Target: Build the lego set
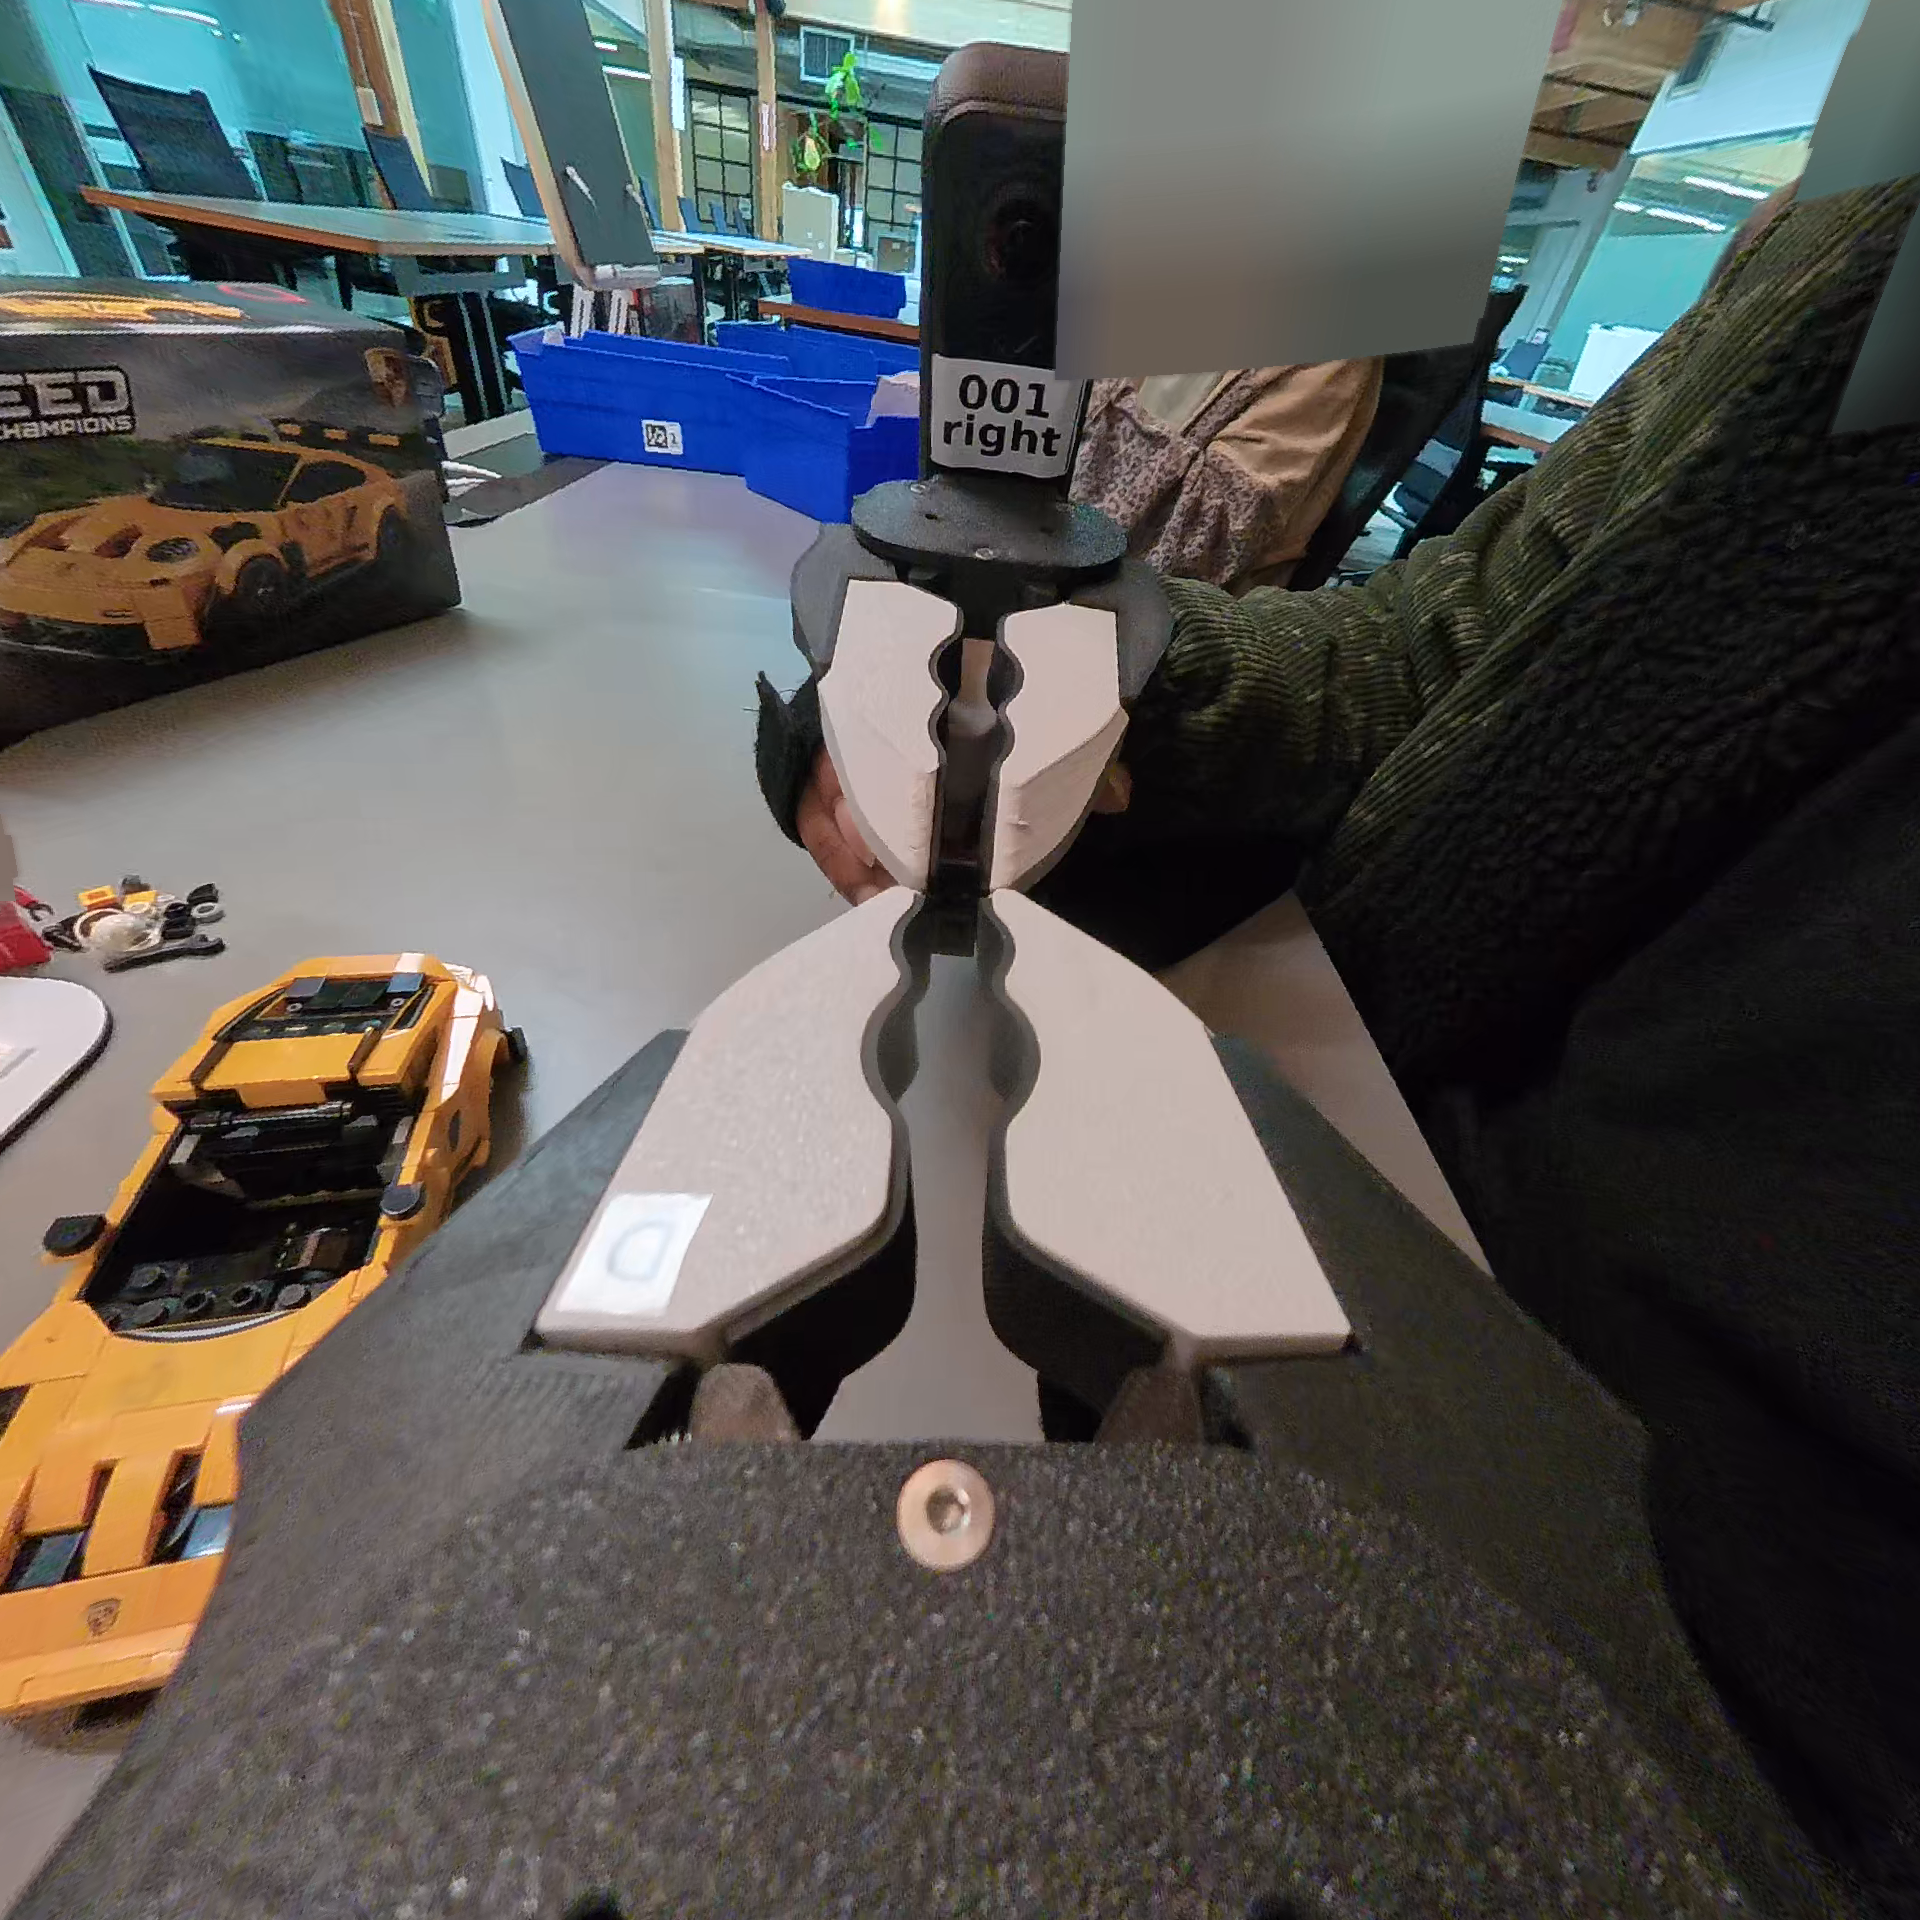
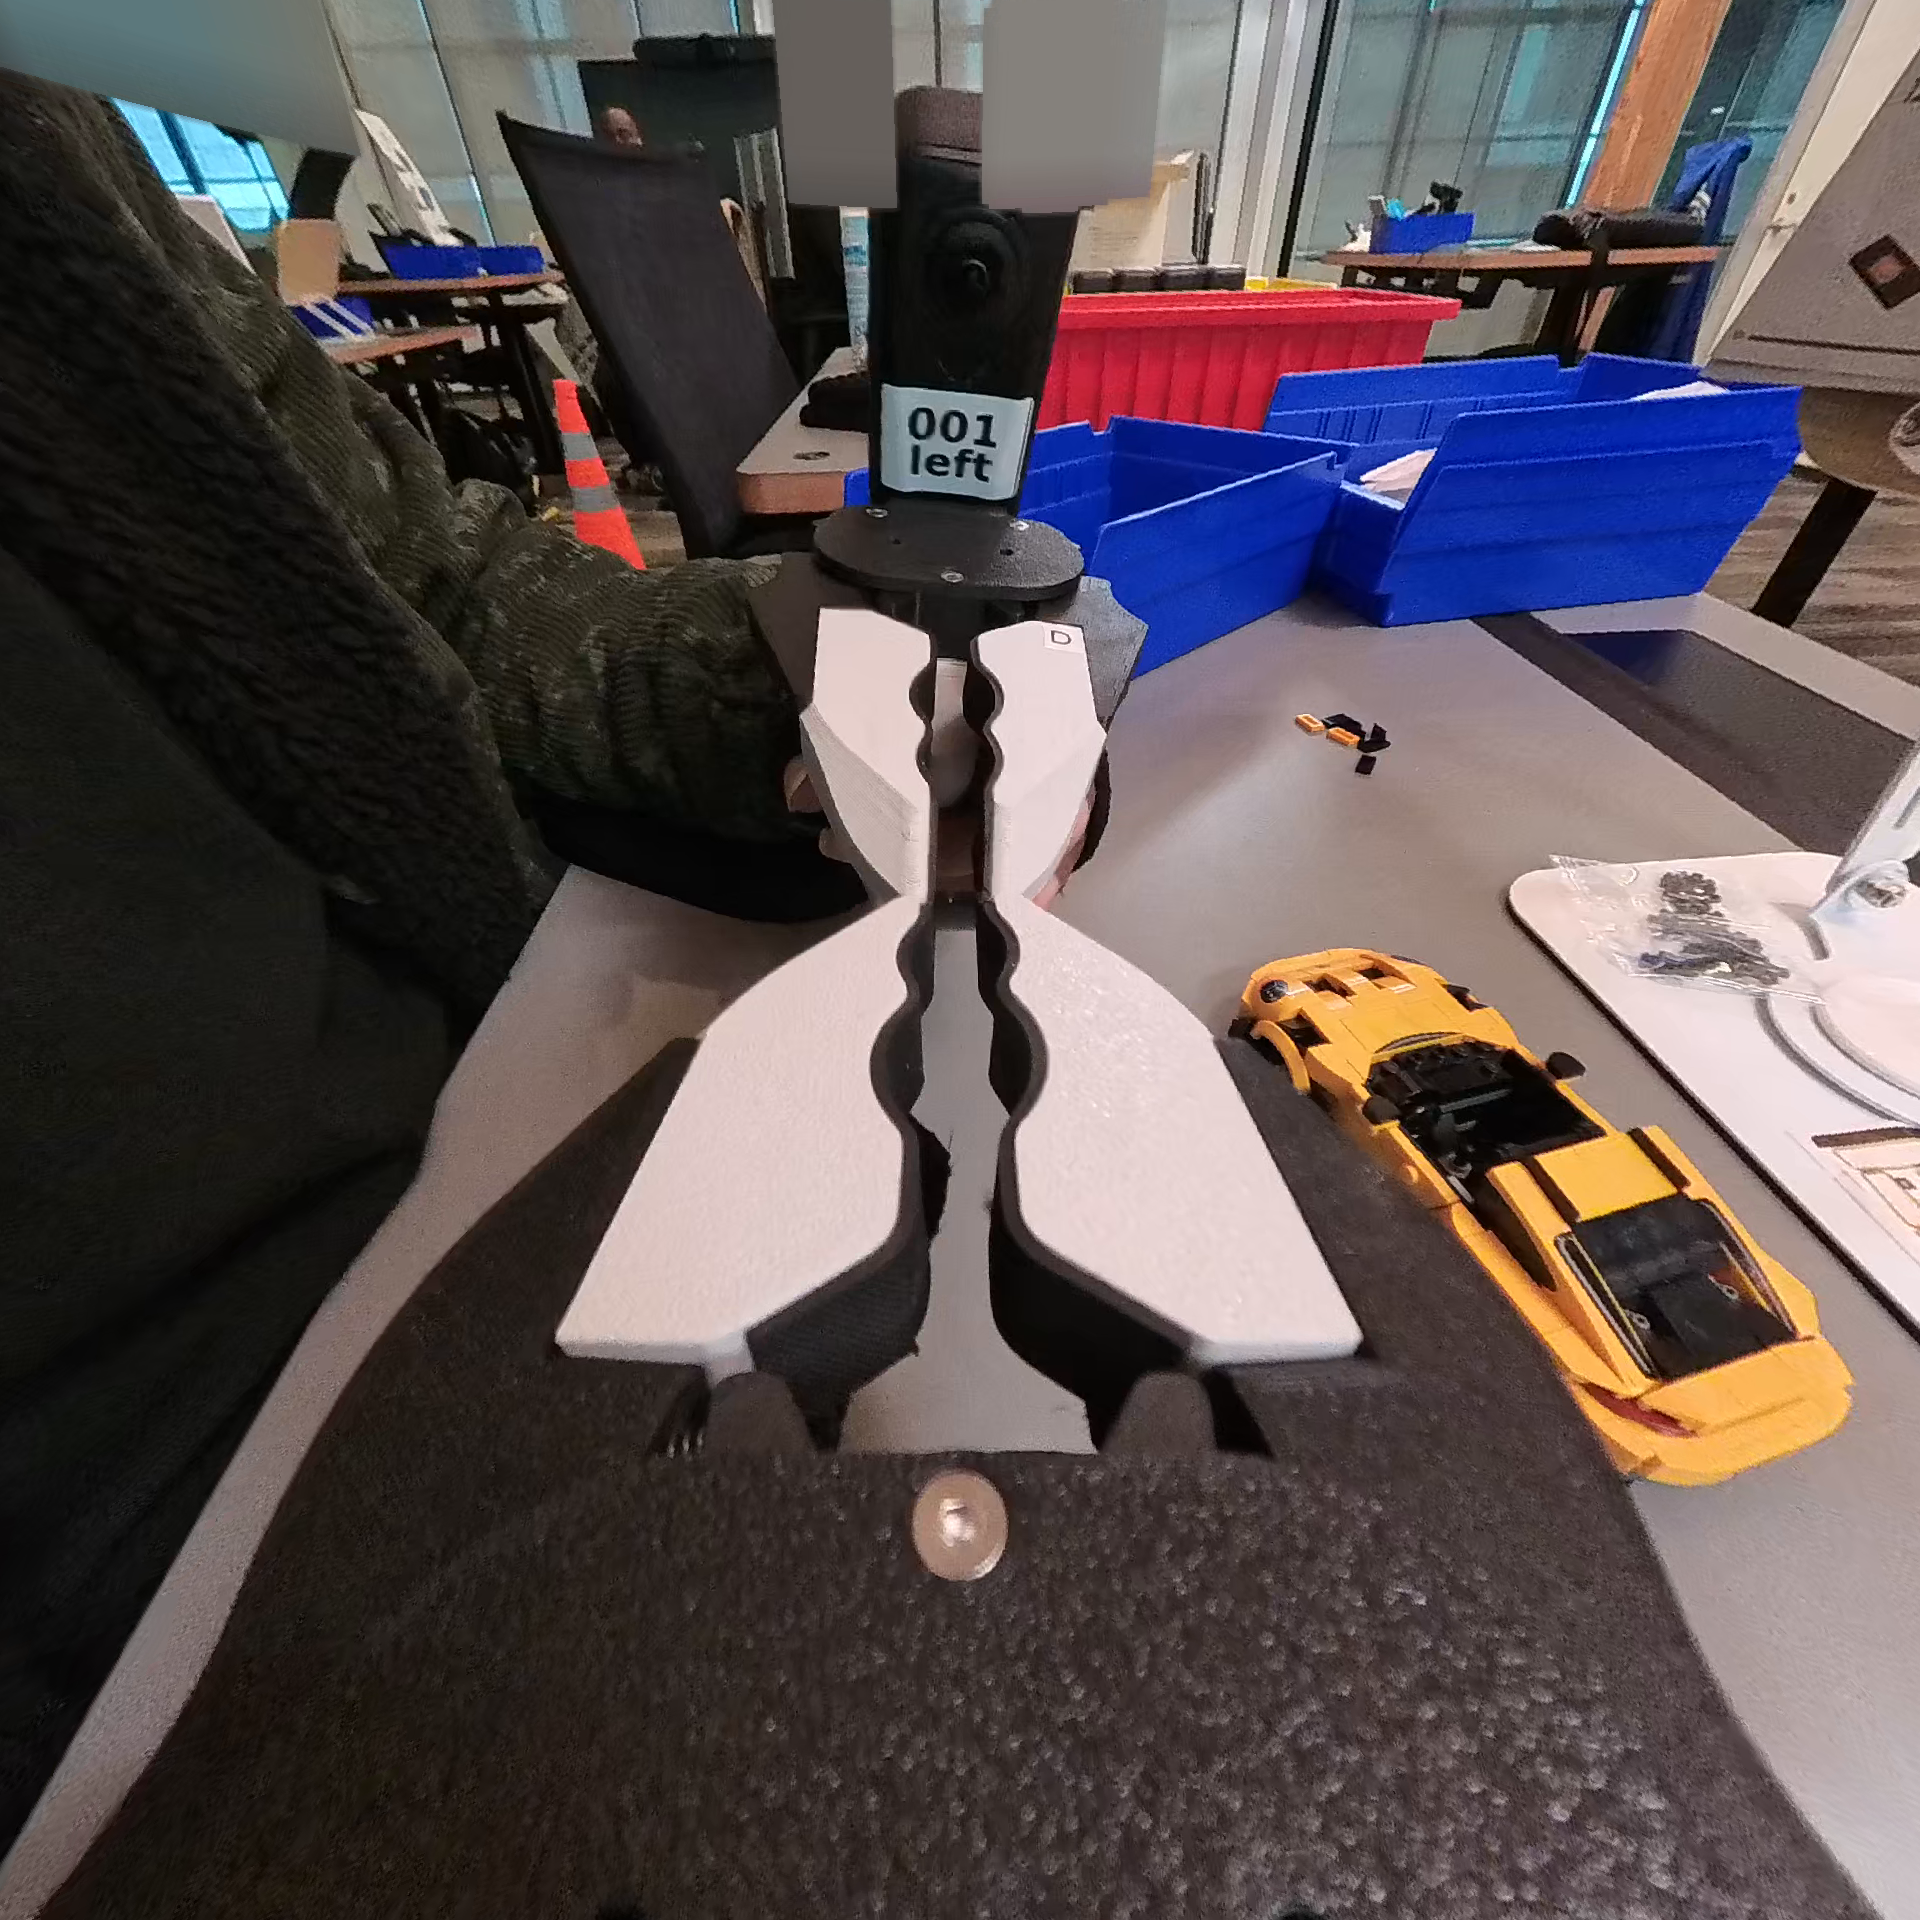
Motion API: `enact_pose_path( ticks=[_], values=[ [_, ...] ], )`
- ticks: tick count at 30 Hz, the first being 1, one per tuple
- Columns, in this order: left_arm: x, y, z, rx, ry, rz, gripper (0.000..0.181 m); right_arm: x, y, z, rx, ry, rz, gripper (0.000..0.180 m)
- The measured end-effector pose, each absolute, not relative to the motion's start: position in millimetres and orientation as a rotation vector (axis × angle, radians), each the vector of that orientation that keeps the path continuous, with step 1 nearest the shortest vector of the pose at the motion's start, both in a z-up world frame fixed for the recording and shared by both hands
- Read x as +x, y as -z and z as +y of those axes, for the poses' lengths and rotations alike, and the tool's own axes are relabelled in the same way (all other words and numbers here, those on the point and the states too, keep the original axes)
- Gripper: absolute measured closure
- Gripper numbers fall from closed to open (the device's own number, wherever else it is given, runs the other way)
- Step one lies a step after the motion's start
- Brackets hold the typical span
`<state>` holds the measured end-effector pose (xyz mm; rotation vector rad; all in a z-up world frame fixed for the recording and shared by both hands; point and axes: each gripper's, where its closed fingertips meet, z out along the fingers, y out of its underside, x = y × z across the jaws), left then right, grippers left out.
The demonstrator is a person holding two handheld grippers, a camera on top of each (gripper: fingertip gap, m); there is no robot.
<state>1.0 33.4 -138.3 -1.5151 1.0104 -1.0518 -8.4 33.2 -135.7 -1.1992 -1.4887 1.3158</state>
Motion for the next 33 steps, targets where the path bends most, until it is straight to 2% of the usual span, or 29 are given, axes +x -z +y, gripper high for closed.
enact_pose_path(
  ticks=[14, 21, 25, 33],
  values=[
    [-8.4, 152.0, 46.9, -1.584, 0.876, 1.017, 0.173, -6.8, 160.6, 51.0, -1.308, -1.149, -1.549, 0.172],
    [-11.7, 160.7, 52.9, -1.68, 0.89, 0.968, 0.172, -8.1, 182.8, 60.2, -1.274, -0.826, -1.71, 0.172],
    [-13.6, 166.0, 58.6, -1.734, 0.903, 0.914, 0.165, -8.6, 193.1, 65.0, -1.172, -0.603, -1.814, 0.172],
    [-10.9, 185.8, 60.0, -1.879, 1.005, 0.845, 0.163, -4.1, 207.9, 62.1, -0.941, -0.282, -2.052, 0.172]
  ],
)
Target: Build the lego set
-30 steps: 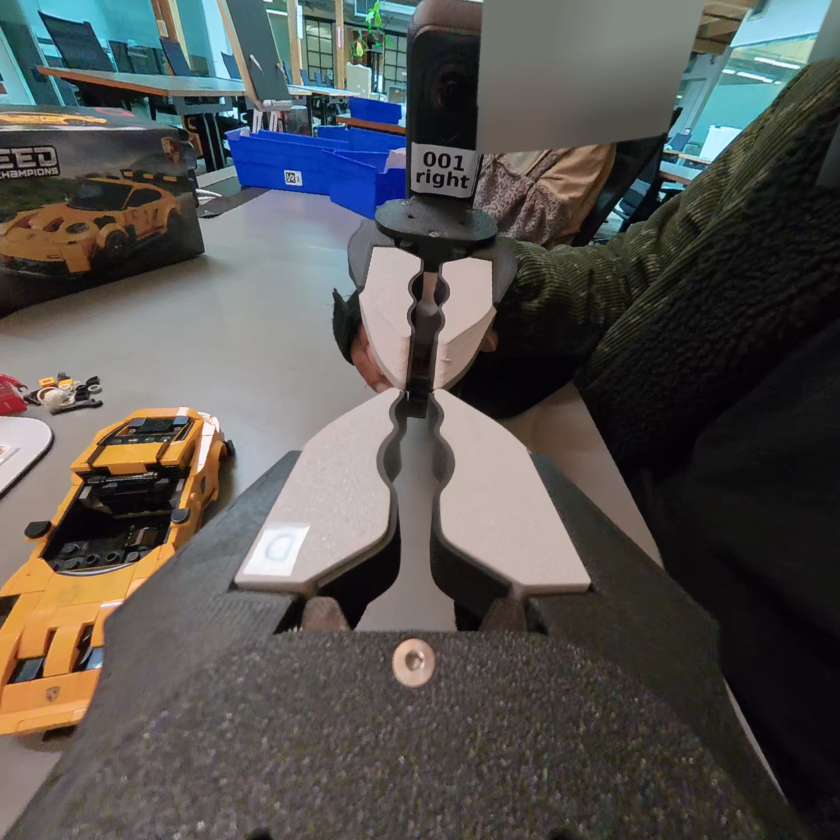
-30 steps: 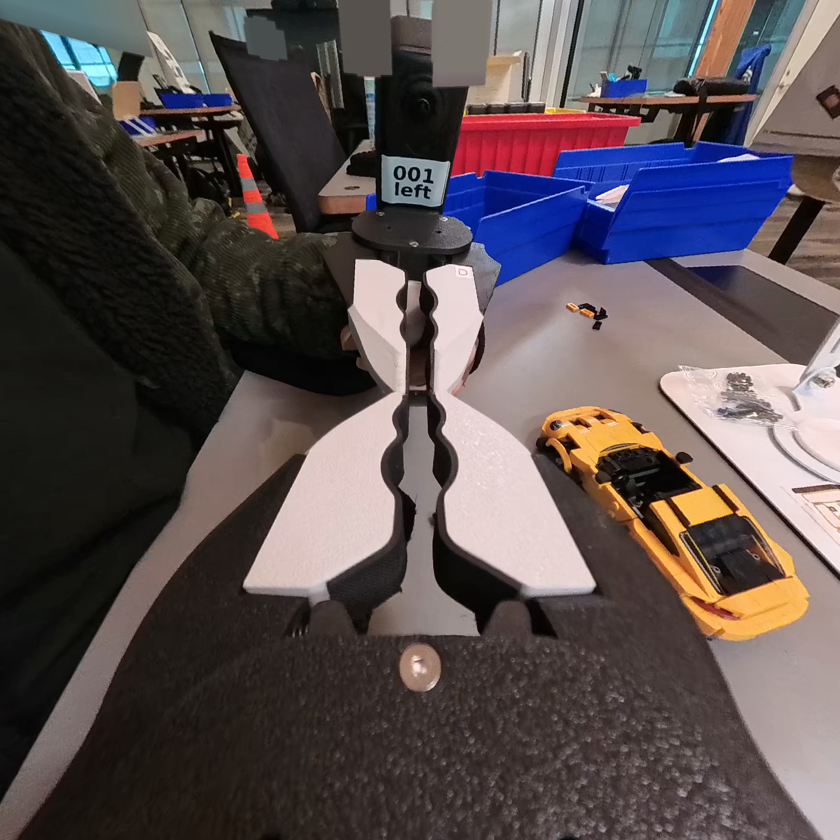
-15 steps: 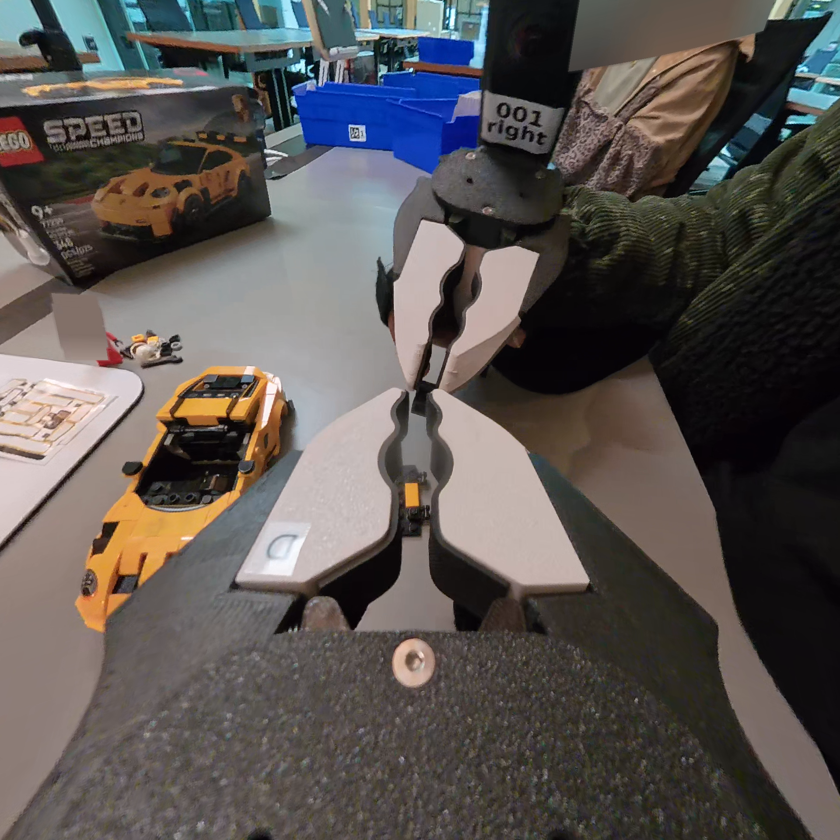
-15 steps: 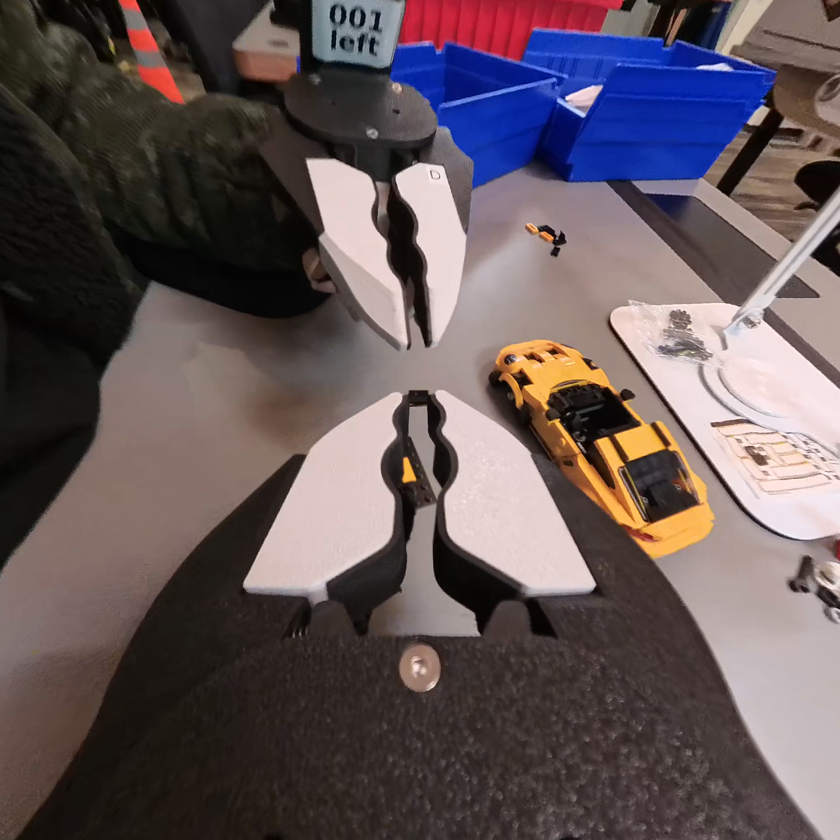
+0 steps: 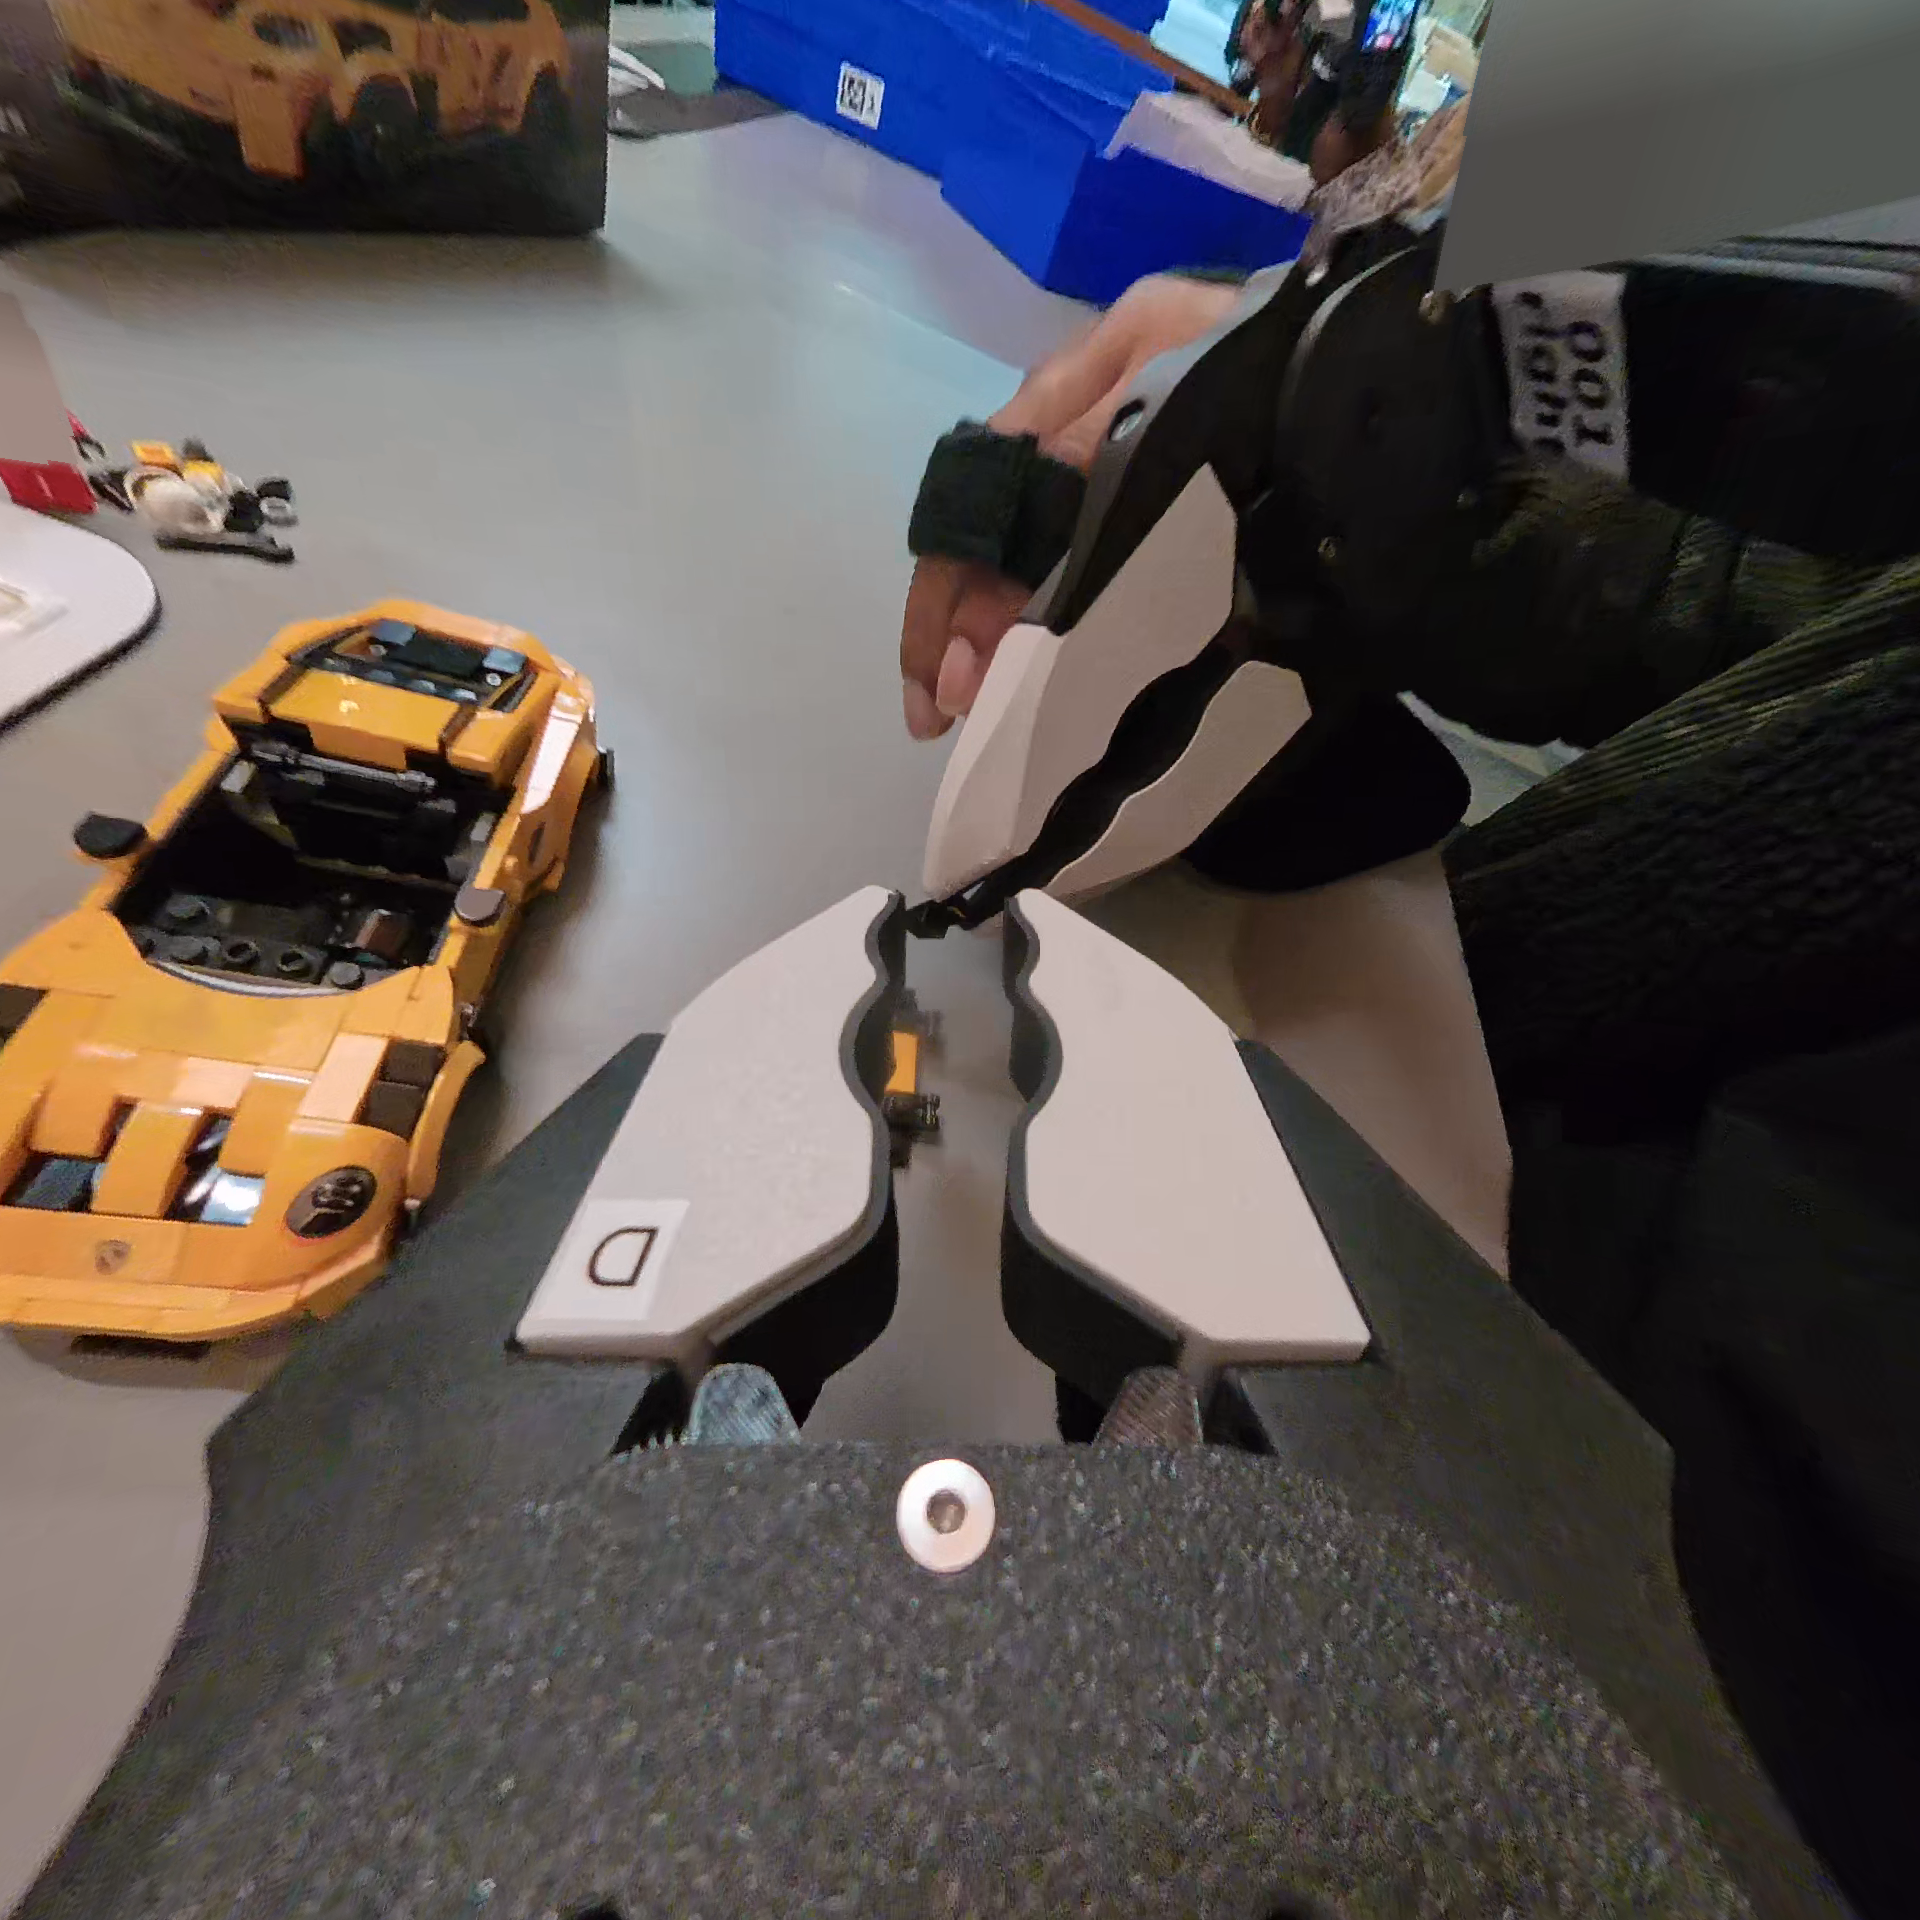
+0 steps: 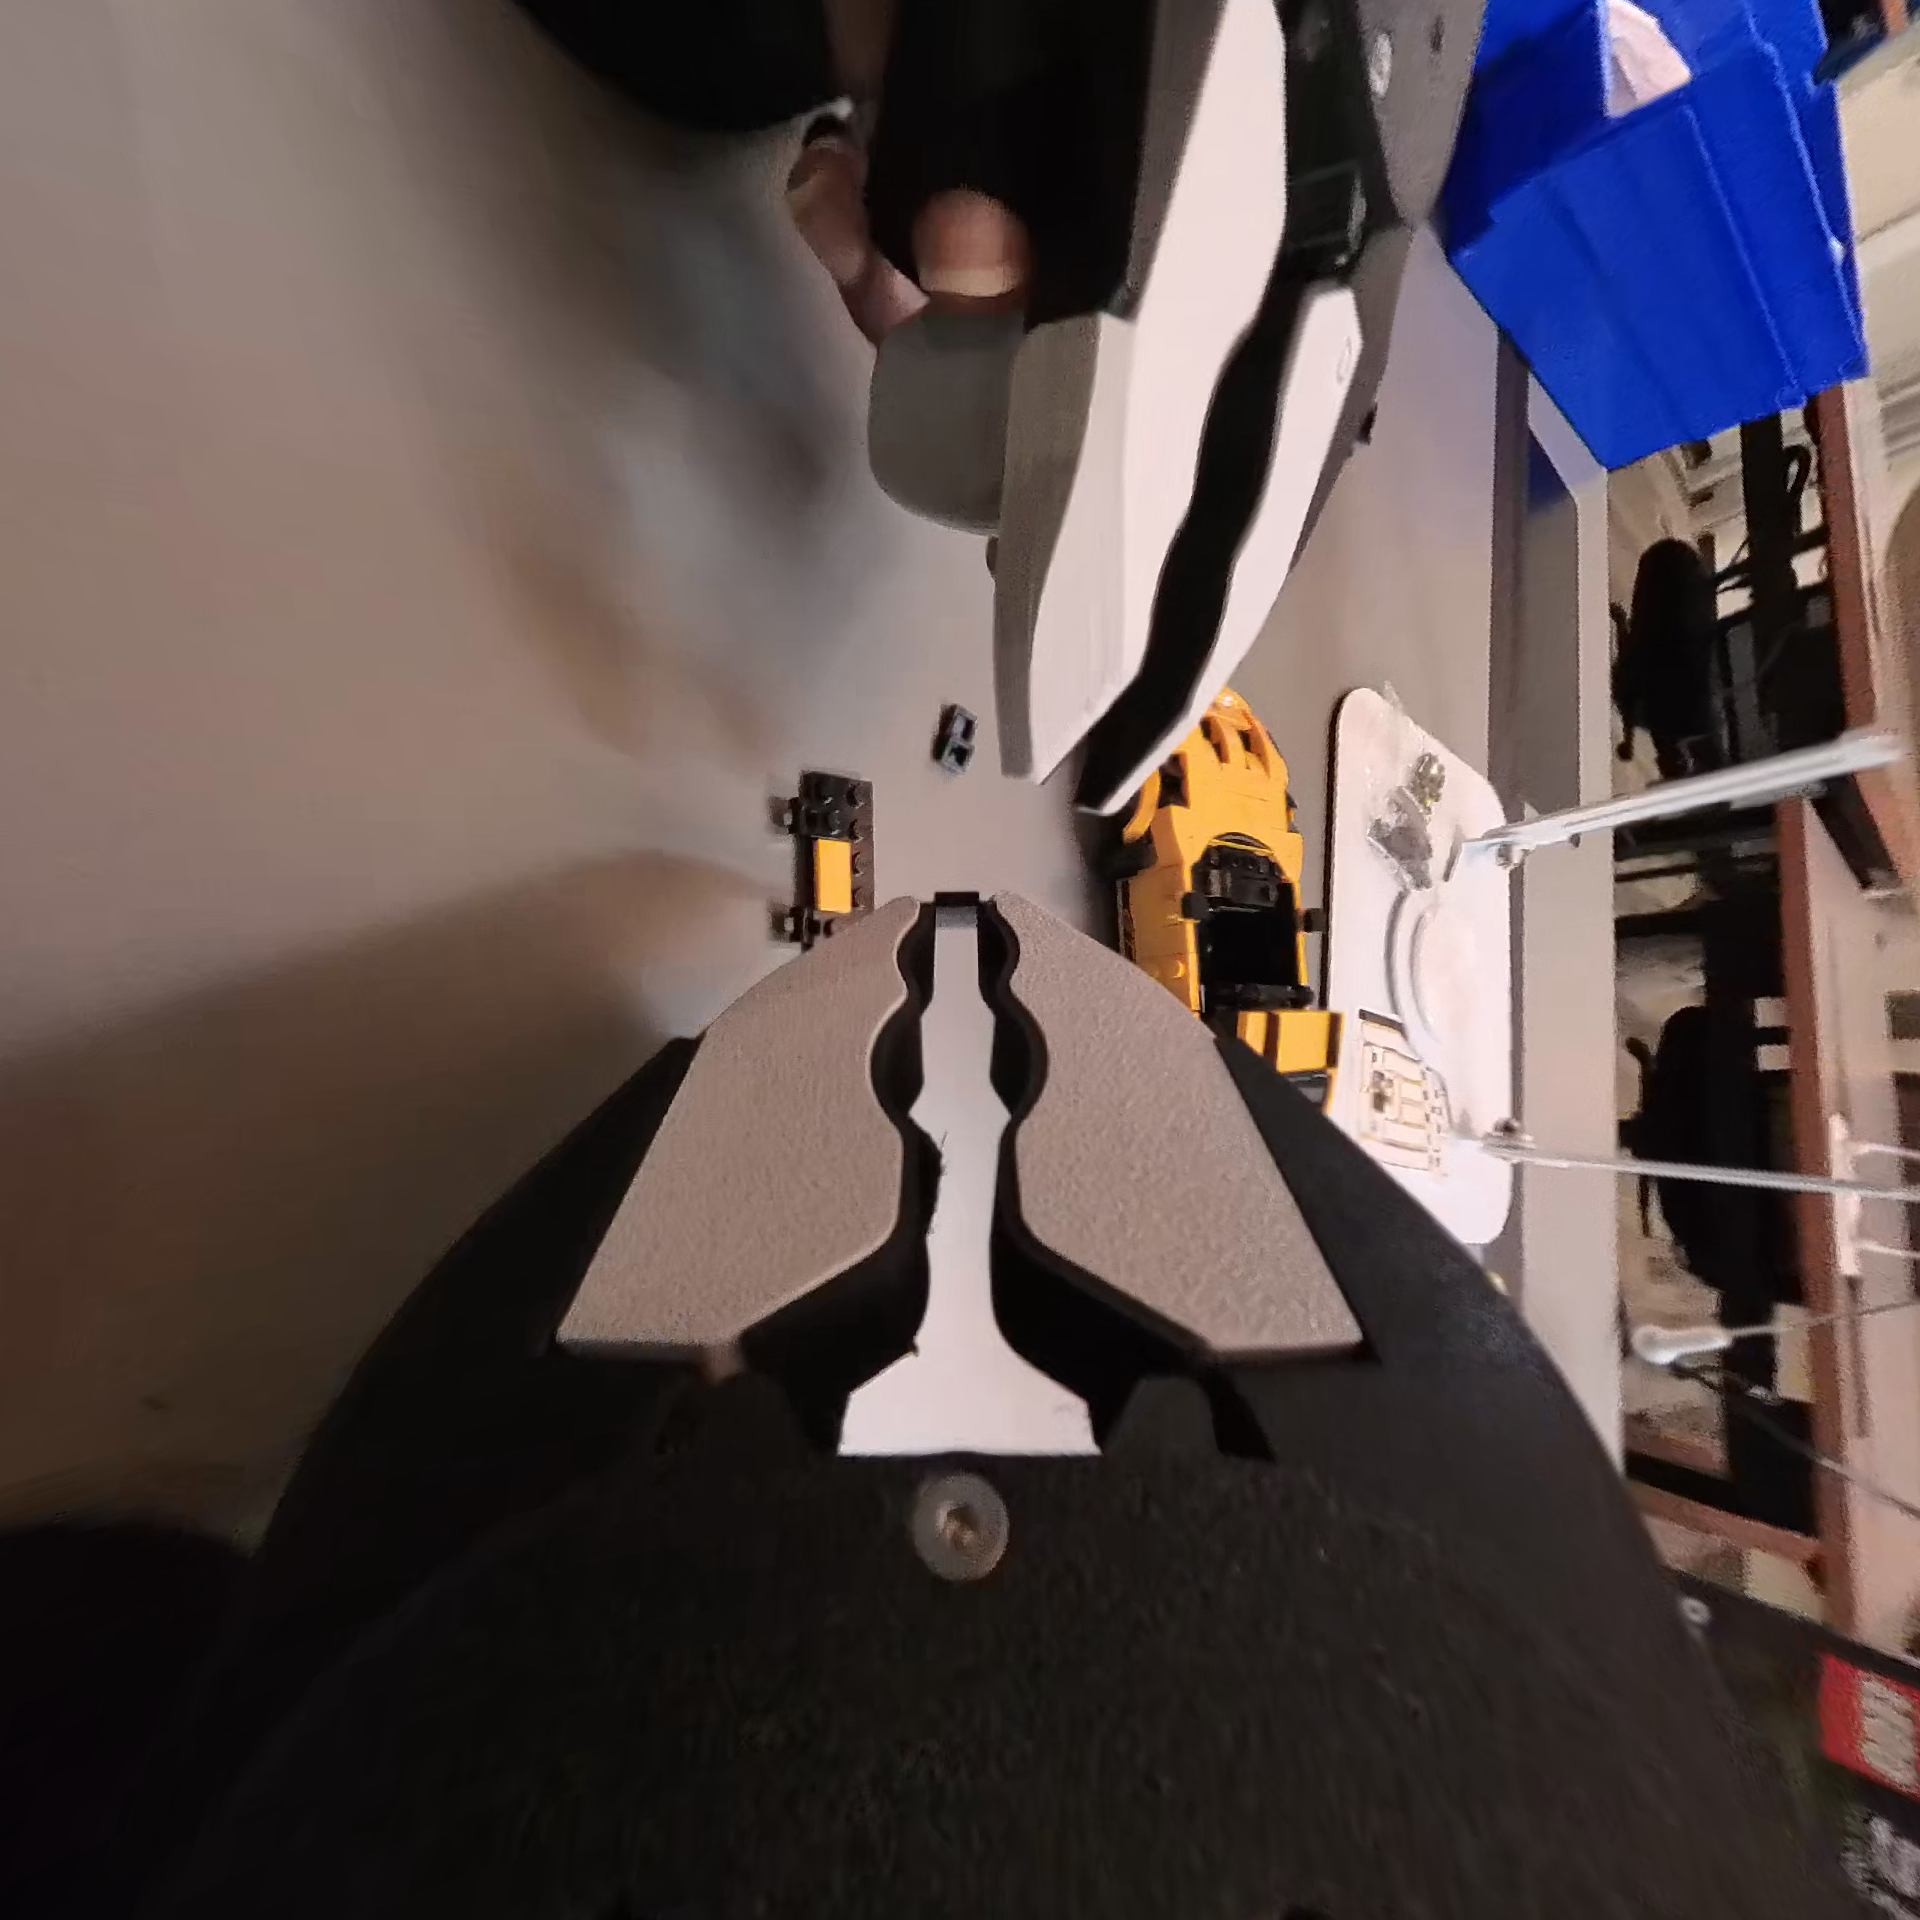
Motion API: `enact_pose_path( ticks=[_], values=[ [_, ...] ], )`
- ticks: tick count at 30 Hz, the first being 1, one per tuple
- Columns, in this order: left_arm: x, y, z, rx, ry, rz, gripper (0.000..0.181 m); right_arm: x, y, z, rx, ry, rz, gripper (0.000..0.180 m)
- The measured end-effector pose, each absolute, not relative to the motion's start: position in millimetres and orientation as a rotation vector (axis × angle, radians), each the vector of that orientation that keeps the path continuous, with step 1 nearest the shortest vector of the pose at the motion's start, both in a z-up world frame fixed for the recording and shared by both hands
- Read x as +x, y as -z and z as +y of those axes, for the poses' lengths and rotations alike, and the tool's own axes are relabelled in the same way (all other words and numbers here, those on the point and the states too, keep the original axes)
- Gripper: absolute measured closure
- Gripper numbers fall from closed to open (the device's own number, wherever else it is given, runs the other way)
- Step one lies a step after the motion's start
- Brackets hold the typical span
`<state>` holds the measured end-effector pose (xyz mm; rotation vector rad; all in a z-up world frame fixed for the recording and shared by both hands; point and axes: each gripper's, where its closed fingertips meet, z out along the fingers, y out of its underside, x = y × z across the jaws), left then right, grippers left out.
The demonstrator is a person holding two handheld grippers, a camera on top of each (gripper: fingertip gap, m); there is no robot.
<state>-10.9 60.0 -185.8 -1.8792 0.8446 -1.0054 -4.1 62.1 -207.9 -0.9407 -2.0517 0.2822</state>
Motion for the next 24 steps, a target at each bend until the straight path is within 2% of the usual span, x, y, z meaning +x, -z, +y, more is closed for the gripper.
enact_pose_path(
  ticks=[24],
  values=[
    [3.8, 211.9, 45.5, -2.014, 1.126, 0.898, 0.158, -7.1, 206.0, 45.2, -0.553, -0.047, -2.073, 0.172]
  ],
)
